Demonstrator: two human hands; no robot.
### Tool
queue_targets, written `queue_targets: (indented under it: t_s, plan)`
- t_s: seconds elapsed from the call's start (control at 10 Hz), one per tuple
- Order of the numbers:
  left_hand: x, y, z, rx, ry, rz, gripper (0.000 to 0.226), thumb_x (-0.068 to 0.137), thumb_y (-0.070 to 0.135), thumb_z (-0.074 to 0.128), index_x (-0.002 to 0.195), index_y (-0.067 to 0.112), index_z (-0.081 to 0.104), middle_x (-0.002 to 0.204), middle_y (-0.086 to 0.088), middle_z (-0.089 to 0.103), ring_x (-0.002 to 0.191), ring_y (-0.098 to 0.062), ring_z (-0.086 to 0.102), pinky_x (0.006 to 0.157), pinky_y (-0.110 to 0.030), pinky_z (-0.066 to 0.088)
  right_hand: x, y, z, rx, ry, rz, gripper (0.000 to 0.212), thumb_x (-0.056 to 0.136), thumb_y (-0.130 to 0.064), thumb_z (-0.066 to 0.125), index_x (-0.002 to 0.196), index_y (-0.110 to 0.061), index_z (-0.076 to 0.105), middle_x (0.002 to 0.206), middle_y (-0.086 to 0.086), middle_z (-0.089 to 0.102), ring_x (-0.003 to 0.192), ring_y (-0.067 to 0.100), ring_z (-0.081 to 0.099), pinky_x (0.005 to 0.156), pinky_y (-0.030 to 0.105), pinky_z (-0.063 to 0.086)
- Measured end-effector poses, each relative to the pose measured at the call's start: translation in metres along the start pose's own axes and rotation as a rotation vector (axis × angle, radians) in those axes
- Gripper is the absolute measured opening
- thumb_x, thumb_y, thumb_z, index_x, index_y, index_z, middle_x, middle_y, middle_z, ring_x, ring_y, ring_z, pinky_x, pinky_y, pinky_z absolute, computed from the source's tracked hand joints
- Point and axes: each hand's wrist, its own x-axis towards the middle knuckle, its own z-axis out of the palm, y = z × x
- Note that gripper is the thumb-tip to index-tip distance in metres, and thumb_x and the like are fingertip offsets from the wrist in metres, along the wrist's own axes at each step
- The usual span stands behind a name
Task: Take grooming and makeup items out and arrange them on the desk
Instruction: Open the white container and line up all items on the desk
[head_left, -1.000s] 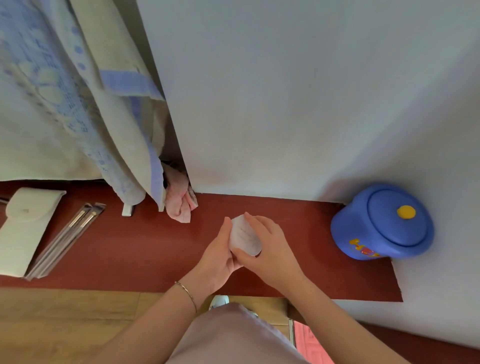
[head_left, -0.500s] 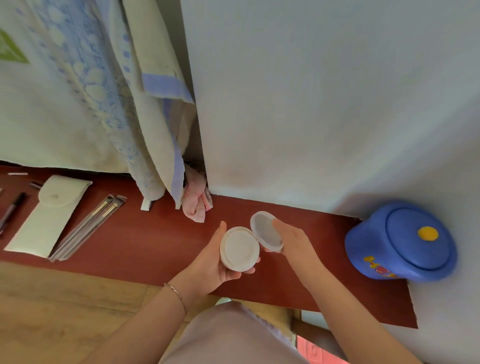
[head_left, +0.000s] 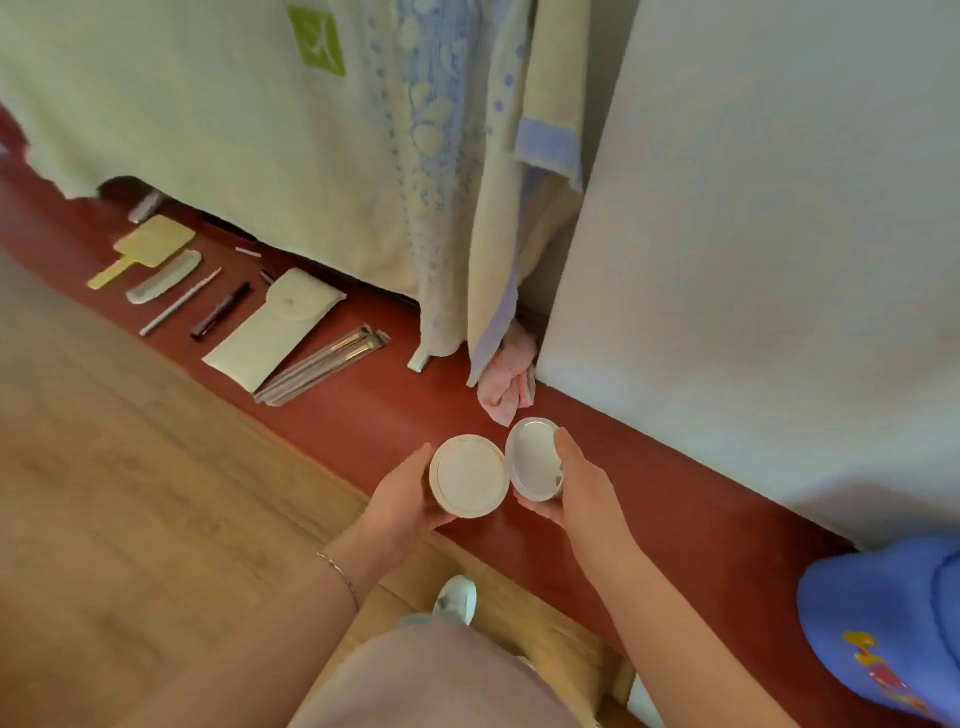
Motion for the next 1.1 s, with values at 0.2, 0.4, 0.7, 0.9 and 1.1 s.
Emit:
queue_targets:
  t_s: [0.2,0.4,0.7,0.9,1.1]
  plan:
    - [0.004,0.014,-0.062,0.25,0.167,0.31,0.025,0.095,0.011,0.04,0.1,0.022,0.062,0.105,0.0,0.062,0.095,-0.016,0.057,0.084,-0.036,0.051,0.005,-0.001,0.061,-0.079,-0.113,0.004,0.014,0.092,-0.04,0.052,0.082,-0.03,0.054,0.092,-0.004,0.053,0.095,0.023,0.058,0.088,0.042,0.054]
    - [0.036,0.043,-0.09,0.46,0.152,0.318,0.031,0.094,0.015,0.043,0.118,0.02,0.061,0.122,0.005,0.057,0.117,-0.017,0.05,0.104,-0.039,0.039,0.028,-0.002,0.104,-0.107,-0.07,-0.031,0.026,0.092,-0.039,0.052,0.109,-0.019,0.057,0.103,0.0,0.057,0.104,0.025,0.058,0.089,0.042,0.053]
    - [0.093,0.086,-0.099,0.733,-0.202,0.313,0.03,0.095,0.009,0.04,0.067,0.02,0.048,0.069,0.007,0.042,0.065,-0.002,0.035,0.056,-0.012,0.032,0.037,-0.016,0.149,-0.156,0.225,-0.079,0.021,0.09,-0.048,0.047,0.079,-0.031,0.05,0.096,0.002,0.061,0.1,0.027,0.058,0.097,0.047,0.046]
    - [0.114,0.089,-0.105,0.836,-0.317,0.3,0.028,0.089,0.004,0.037,0.064,-0.007,0.04,0.062,-0.006,0.026,0.054,-0.006,0.022,0.051,-0.016,0.02,0.055,-0.006,0.15,-0.293,0.293,-0.129,0.032,0.095,-0.042,0.042,0.097,-0.016,0.06,0.092,0.001,0.06,0.099,0.03,0.06,0.09,0.042,0.046]
    - [0.12,0.088,-0.106,0.91,-0.351,0.372,0.026,0.086,0.0,0.034,0.064,-0.008,0.044,0.057,-0.002,0.023,0.051,-0.007,0.02,0.049,-0.019,0.018,0.058,-0.008,0.153,-0.254,0.358,-0.059,0.044,0.096,-0.039,0.042,0.116,-0.003,0.057,0.107,0.011,0.06,0.107,0.033,0.056,0.091,0.038,0.043]
